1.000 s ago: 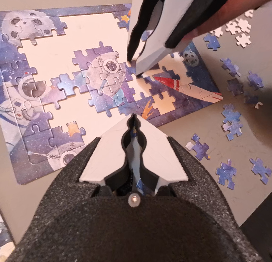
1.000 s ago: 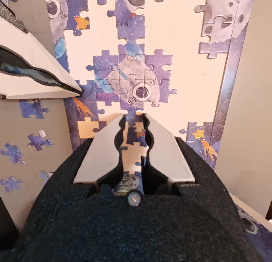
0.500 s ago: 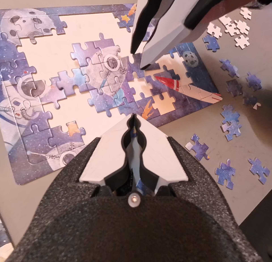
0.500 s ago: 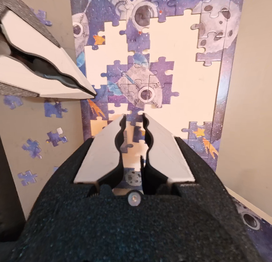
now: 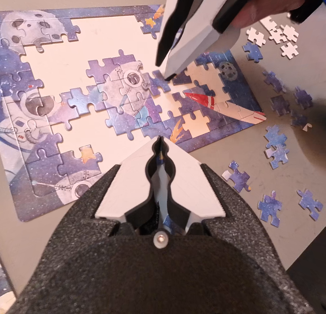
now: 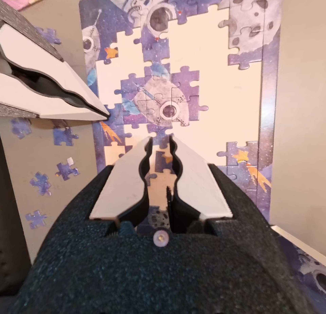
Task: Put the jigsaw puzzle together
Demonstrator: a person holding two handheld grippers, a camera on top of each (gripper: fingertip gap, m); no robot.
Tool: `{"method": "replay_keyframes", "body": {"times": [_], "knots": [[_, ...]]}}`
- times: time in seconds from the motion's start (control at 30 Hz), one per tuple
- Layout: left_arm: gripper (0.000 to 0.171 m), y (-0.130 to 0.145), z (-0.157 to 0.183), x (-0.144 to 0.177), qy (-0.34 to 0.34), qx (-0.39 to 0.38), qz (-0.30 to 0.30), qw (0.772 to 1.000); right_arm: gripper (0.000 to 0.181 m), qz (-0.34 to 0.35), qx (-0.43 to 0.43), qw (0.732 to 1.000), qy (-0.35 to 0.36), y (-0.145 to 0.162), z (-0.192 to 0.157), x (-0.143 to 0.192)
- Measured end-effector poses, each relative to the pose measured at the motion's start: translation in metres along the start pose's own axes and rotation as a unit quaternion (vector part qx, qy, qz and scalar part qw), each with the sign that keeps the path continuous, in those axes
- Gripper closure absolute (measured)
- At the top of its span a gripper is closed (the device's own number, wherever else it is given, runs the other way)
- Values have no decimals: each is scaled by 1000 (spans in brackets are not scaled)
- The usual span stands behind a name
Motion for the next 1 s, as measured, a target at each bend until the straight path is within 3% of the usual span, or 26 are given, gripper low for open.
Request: {"method": "replay_keyframes", "body": {"times": [0.1,0.2,0.3,0.4,0.7,0.87,0.93,1.0], "knots": [[171,0,0,0,0,0,0,1000,163,14,2,1000,20,-2,3,2],[171,0,0,0,0,0,0,1000,179,58,27,997,45,-16,-1,10],[171,0,0,0,0,0,0,1000,181,54,39,996,55,-23,-7,1],[171,0,0,0,0,0,0,1000,181,14,19,998,61,-14,-5,-16],[171,0,0,0,-6,-3,-1,1000,181,55,-74,993,73,-15,-5,-16],[169,0,-8,6,-31,24,8,999,180,112,-57,991,48,-15,-33,0],[156,-1,-10,14,-8,59,23,998,165,104,-32,993,38,-4,-49,-4],[153,-1,-7,16,27,84,24,996,161,96,1,994,45,7,-64,-12]]}}
Point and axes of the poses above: each gripper's, where its closed fingertips meet, x back along the fingers, y out of its underside, z = x × y across the jaws, the point moved 2 cm from there along x, back along the fingers, and after that the axes turned 6 degrees about -z, right-handed, at the moved point
